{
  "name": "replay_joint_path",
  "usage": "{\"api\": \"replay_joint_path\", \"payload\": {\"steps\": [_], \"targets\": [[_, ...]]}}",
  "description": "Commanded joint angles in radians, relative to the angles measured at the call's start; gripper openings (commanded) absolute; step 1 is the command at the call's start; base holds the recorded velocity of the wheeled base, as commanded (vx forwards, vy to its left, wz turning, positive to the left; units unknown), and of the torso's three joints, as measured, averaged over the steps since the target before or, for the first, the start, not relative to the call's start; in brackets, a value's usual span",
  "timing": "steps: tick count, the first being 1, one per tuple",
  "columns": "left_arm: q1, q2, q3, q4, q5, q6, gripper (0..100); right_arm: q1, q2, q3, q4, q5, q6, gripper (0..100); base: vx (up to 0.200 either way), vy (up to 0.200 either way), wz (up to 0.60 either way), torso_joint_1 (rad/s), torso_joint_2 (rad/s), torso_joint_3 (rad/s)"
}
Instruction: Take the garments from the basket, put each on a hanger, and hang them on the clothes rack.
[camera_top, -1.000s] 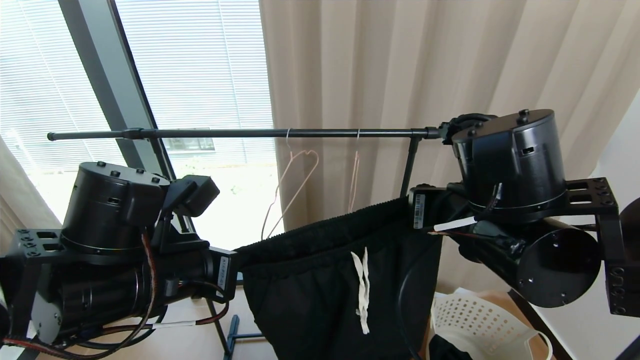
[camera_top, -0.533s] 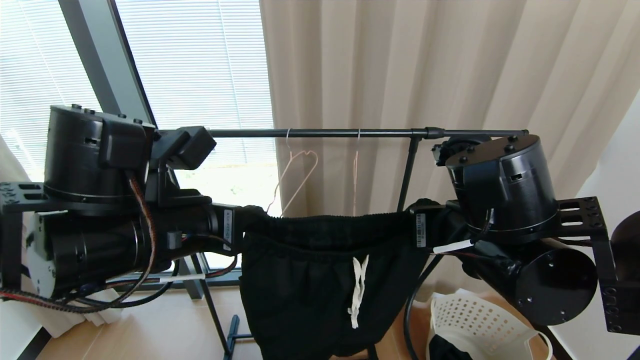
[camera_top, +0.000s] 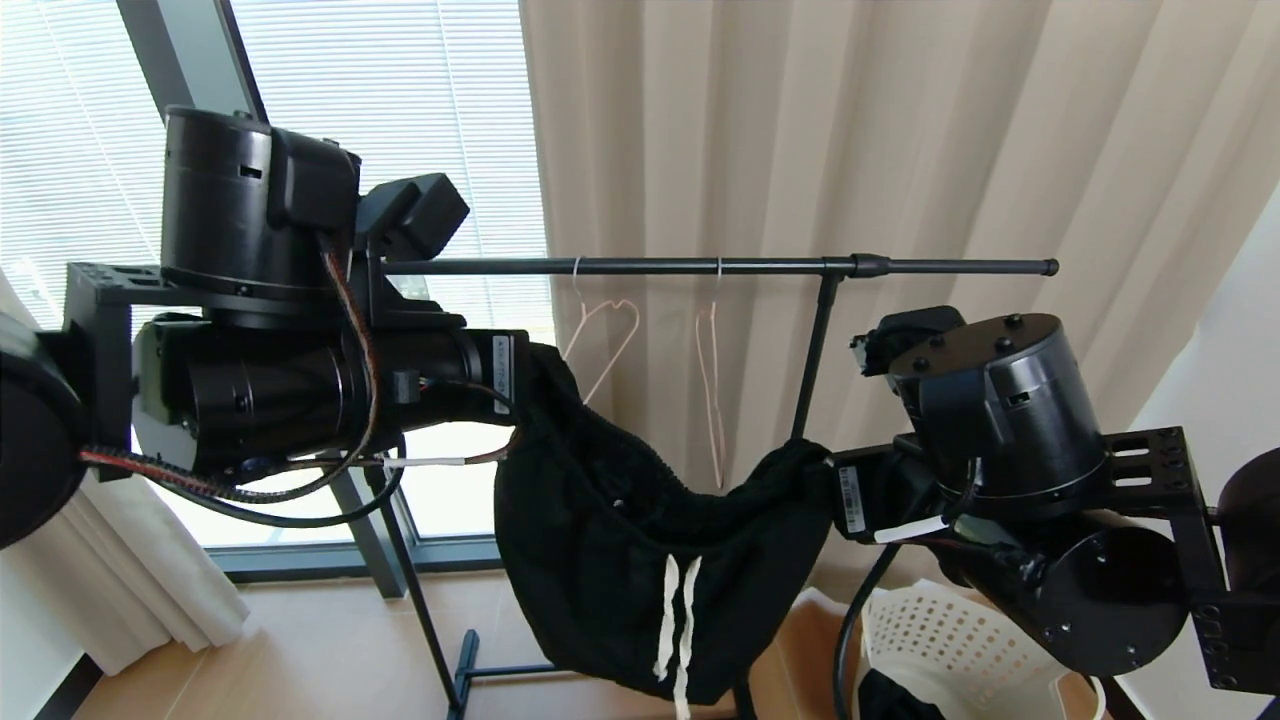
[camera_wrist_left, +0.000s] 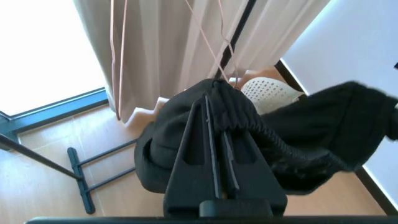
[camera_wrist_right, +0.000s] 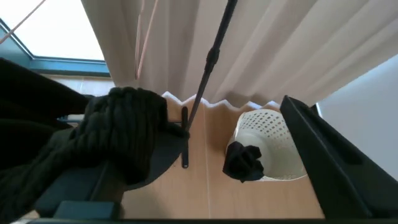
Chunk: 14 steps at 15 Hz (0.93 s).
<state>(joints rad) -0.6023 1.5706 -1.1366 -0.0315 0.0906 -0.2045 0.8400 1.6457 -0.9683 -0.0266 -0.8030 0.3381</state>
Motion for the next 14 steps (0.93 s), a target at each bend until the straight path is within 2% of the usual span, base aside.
{"api": "replay_joint_path", "payload": {"steps": [1,5,7,9,10,12,14], "targets": [[-0.001,0.026,-0.091,0.044,0.000,0.000,0,-0.002,-0.020,0.026,-0.001,0.016,-0.017,100,0.000,0.000,0.00,0.000,0.00,0.000],[-0.004,0.049,-0.183,0.059,0.001,-0.003,0,-0.002,-0.099,0.135,-0.010,0.128,-0.142,100,0.000,0.000,0.00,0.000,0.00,0.000],[-0.005,0.052,-0.178,0.073,0.001,-0.004,0,-0.002,-0.133,0.160,-0.010,0.192,-0.189,100,0.000,0.000,0.00,0.000,0.00,0.000],[-0.005,0.069,-0.178,0.073,0.001,-0.021,0,-0.002,-0.176,0.181,-0.010,0.275,-0.223,100,0.000,0.000,0.00,0.000,0.00,0.000],[-0.005,0.089,-0.216,0.073,0.003,-0.021,0,-0.007,-0.211,0.207,-0.010,0.338,-0.252,100,0.000,0.000,0.00,0.000,0.00,0.000],[-0.019,0.121,-0.302,0.107,0.023,-0.019,0,-0.045,-0.244,0.232,-0.038,0.432,-0.306,100,0.000,0.000,0.00,0.031,0.00,0.001],[-0.027,0.127,-0.310,0.116,0.023,-0.001,0,-0.091,-0.242,0.246,-0.090,0.525,-0.327,100,0.000,0.000,0.00,0.000,0.00,0.000]]}}
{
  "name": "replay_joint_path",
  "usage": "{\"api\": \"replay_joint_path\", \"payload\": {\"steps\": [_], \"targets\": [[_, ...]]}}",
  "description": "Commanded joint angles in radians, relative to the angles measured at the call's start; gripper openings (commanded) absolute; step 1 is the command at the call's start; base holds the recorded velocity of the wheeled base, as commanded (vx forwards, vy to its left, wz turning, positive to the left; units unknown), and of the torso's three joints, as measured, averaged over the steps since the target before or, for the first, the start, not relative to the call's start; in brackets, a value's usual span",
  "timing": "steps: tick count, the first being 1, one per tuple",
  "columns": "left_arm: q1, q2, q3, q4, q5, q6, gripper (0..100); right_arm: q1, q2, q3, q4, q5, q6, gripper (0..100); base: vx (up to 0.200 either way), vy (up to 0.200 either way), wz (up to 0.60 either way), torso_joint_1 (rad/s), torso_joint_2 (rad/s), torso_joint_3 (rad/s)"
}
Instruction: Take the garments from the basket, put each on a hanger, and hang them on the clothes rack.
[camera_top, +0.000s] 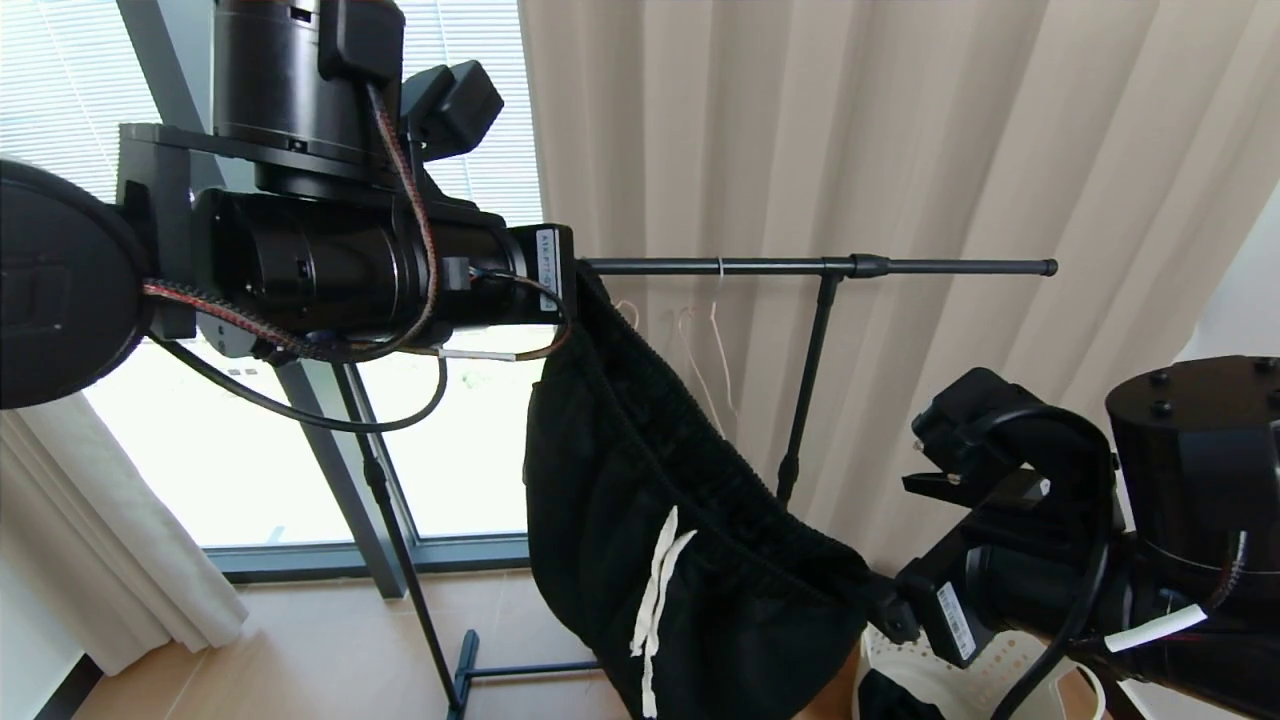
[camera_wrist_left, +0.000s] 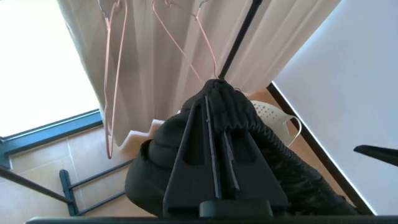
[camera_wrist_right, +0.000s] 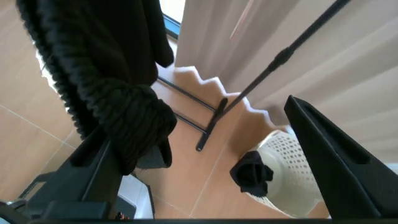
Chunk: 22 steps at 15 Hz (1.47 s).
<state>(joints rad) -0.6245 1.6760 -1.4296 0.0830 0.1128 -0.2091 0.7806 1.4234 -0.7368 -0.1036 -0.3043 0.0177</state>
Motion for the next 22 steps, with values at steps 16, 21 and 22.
{"api": "replay_joint_path", "payload": {"steps": [16,21,22], "targets": [[-0.020,0.163,0.339,-0.519,0.179,0.125,0,-0.086,0.138,0.200,-0.518,0.326,-0.050,100,0.000,0.000,0.00,0.000,0.00,0.000],[-0.041,0.130,0.396,-0.551,0.183,0.125,0,-0.026,0.253,0.086,-0.528,0.329,-0.070,100,0.000,0.000,0.00,0.000,0.00,0.000],[-0.041,0.130,0.406,-0.566,0.185,0.123,0,-0.021,0.276,0.111,-0.538,0.324,-0.071,100,0.000,0.000,0.00,0.000,0.00,0.000]]}}
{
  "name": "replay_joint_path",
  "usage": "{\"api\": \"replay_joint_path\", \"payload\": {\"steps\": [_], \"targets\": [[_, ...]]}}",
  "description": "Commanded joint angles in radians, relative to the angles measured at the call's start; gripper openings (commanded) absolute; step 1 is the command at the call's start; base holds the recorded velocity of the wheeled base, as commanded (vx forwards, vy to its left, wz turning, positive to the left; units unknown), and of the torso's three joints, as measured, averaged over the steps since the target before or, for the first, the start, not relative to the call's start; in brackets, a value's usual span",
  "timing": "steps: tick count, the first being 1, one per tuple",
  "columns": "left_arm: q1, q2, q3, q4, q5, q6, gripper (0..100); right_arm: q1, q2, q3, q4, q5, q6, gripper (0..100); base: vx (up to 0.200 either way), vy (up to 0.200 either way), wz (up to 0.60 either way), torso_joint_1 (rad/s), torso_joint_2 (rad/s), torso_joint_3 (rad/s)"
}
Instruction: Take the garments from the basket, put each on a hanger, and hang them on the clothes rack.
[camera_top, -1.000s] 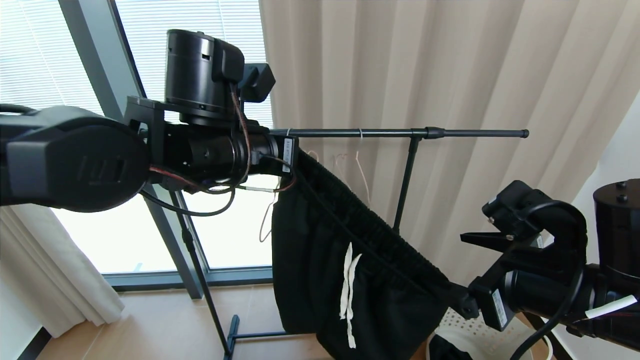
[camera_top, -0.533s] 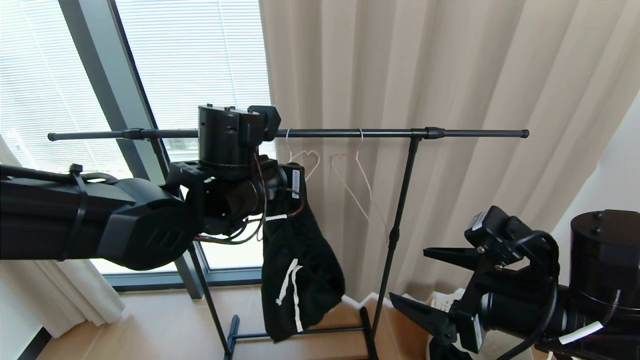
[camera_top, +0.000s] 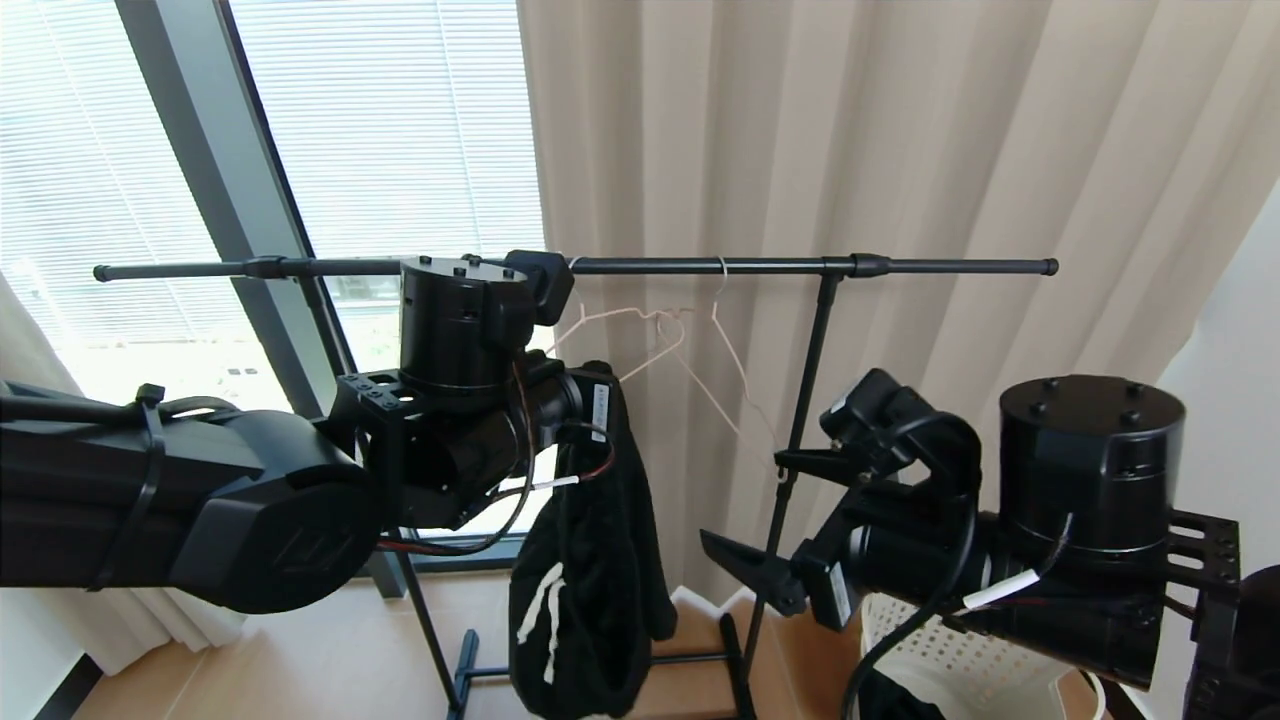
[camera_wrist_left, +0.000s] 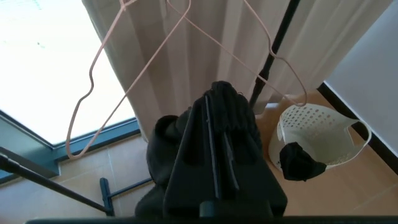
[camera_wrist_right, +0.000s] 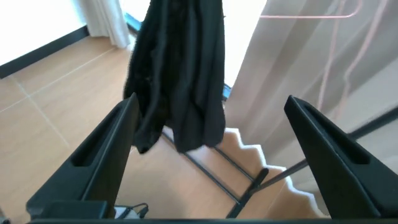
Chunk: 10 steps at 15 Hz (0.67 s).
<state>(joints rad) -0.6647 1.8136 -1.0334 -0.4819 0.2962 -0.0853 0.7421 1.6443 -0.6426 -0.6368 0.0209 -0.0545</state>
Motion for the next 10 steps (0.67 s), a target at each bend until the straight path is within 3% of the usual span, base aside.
{"api": "replay_joint_path", "payload": {"steps": [1,5,10], "targets": [[-0.009,-0.007,0.015,-0.014,0.000,-0.002,0,0.017,0.085,0.021,-0.024,-0.004,0.001,100,0.000,0.000,0.00,0.000,0.00,0.000],[-0.046,-0.013,0.032,-0.021,0.000,-0.007,0,0.025,0.192,0.024,-0.133,-0.104,0.001,100,0.000,0.000,0.00,0.000,0.00,0.000],[-0.065,-0.013,0.038,-0.023,0.001,-0.008,0,0.026,0.273,0.023,-0.153,-0.113,0.001,100,0.000,0.000,0.00,0.000,0.00,0.000]]}}
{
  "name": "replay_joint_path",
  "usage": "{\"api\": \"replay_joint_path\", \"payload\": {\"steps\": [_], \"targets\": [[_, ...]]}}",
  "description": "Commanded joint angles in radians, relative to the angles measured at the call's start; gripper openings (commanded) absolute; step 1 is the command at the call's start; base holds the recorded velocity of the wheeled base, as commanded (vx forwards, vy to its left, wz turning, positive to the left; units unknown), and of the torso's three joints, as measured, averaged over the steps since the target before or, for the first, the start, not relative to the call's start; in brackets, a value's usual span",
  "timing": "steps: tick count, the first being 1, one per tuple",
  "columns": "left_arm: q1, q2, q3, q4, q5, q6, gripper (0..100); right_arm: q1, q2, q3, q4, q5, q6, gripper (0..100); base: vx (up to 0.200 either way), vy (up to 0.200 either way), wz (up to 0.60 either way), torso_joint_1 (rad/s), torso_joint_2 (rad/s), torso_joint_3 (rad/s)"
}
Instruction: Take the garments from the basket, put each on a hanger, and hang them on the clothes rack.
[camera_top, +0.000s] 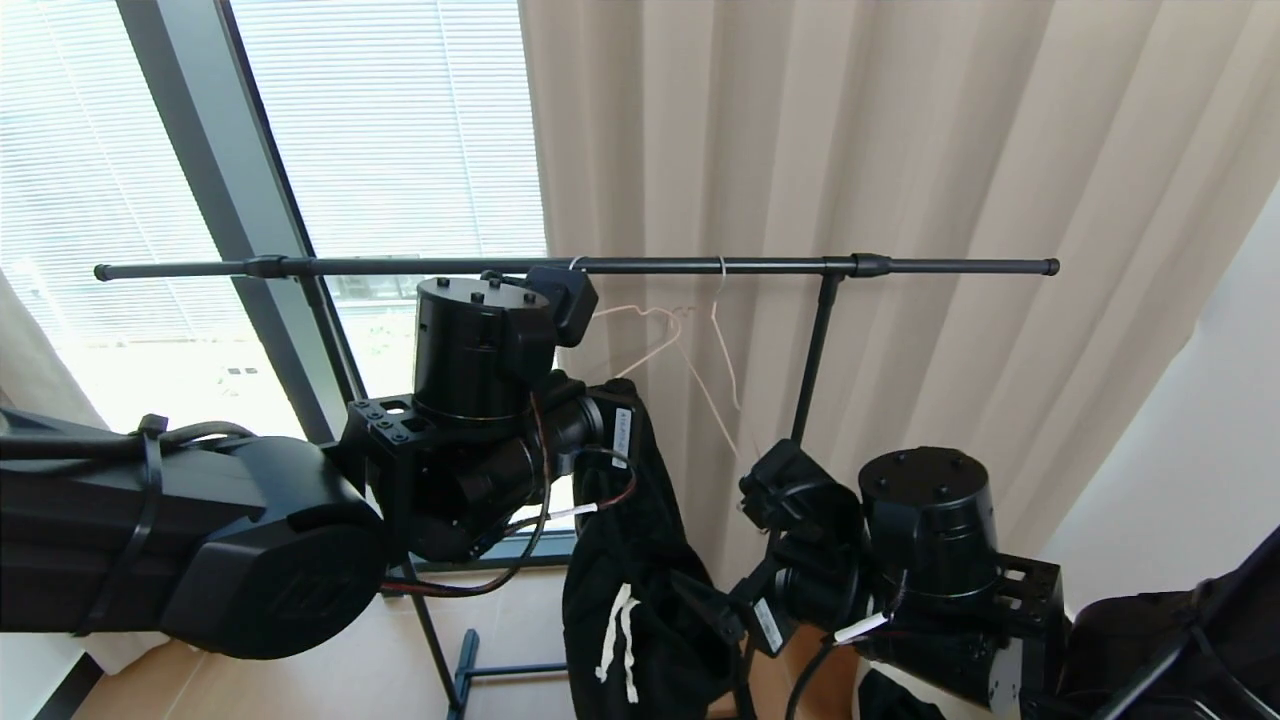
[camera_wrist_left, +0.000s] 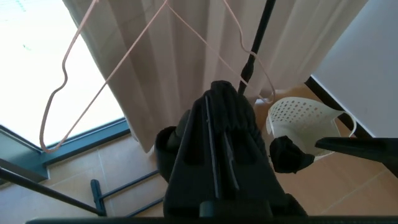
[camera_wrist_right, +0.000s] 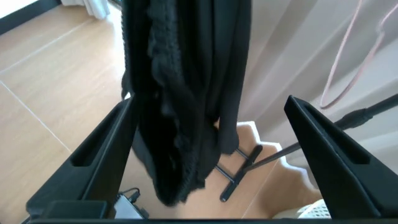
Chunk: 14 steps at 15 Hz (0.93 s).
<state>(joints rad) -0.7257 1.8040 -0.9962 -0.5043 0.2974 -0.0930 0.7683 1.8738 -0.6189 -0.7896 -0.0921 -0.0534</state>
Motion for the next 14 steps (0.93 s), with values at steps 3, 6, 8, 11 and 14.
{"api": "replay_joint_path", "payload": {"steps": [3,6,8,11,14], "targets": [[-0.015,-0.012,0.010,0.000,0.000,-0.001,0,0.002,0.054,0.001,0.000,-0.001,0.001,100,0.000,0.000,0.00,0.000,0.00,0.000],[-0.020,-0.012,0.011,0.000,0.000,-0.001,0,0.022,0.038,0.025,-0.005,-0.003,0.001,100,0.000,0.000,0.00,0.000,0.00,0.000],[-0.018,-0.011,0.010,0.000,-0.001,-0.001,0,0.022,0.018,0.070,-0.086,0.000,0.000,100,0.000,0.000,0.00,0.000,0.00,0.000],[-0.020,-0.008,0.011,0.000,-0.004,-0.001,0,0.020,0.031,0.128,-0.244,0.060,-0.011,100,0.000,0.000,0.00,0.000,0.00,0.000],[-0.023,-0.012,0.010,0.000,-0.008,-0.019,0,0.003,0.099,0.097,-0.252,0.057,-0.011,100,0.000,0.000,0.00,0.000,0.00,0.000]]}}
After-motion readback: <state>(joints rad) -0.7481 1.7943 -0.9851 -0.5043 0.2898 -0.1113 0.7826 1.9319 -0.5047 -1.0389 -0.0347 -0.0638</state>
